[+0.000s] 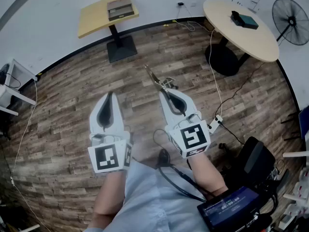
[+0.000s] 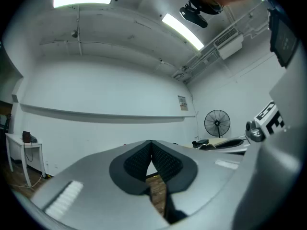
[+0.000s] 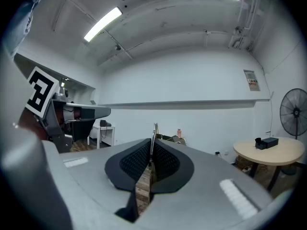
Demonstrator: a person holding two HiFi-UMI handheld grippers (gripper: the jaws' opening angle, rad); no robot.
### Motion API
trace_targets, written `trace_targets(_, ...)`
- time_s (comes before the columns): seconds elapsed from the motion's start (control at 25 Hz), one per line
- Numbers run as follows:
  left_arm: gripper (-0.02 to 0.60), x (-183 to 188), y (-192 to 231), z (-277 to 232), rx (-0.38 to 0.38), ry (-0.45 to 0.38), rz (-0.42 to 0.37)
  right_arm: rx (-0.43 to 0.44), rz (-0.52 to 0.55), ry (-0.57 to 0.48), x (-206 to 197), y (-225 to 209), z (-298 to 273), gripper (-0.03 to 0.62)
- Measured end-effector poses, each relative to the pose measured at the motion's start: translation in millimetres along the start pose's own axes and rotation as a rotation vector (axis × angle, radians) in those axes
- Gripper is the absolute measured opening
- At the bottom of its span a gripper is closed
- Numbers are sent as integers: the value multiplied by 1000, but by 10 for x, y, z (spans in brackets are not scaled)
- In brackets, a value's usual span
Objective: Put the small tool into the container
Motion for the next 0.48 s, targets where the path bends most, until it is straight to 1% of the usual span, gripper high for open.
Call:
trace_targets(0.28, 9, -17, -222, -125, 0, 20, -4, 15, -9, -8, -26, -279, 50, 8)
trace_targets(0.48, 9, -98, -118, -179, 20, 51, -15, 7, -42, -9, -91, -400, -37, 8)
Point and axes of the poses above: the fingertips, and each gripper's own axes: z backward along the fingers, y to its left, x out of its top, the point moved 4 cm from there along z, backward along the fingers, and after that the axes turned 3 degrees about y, right-handed, at the moved point
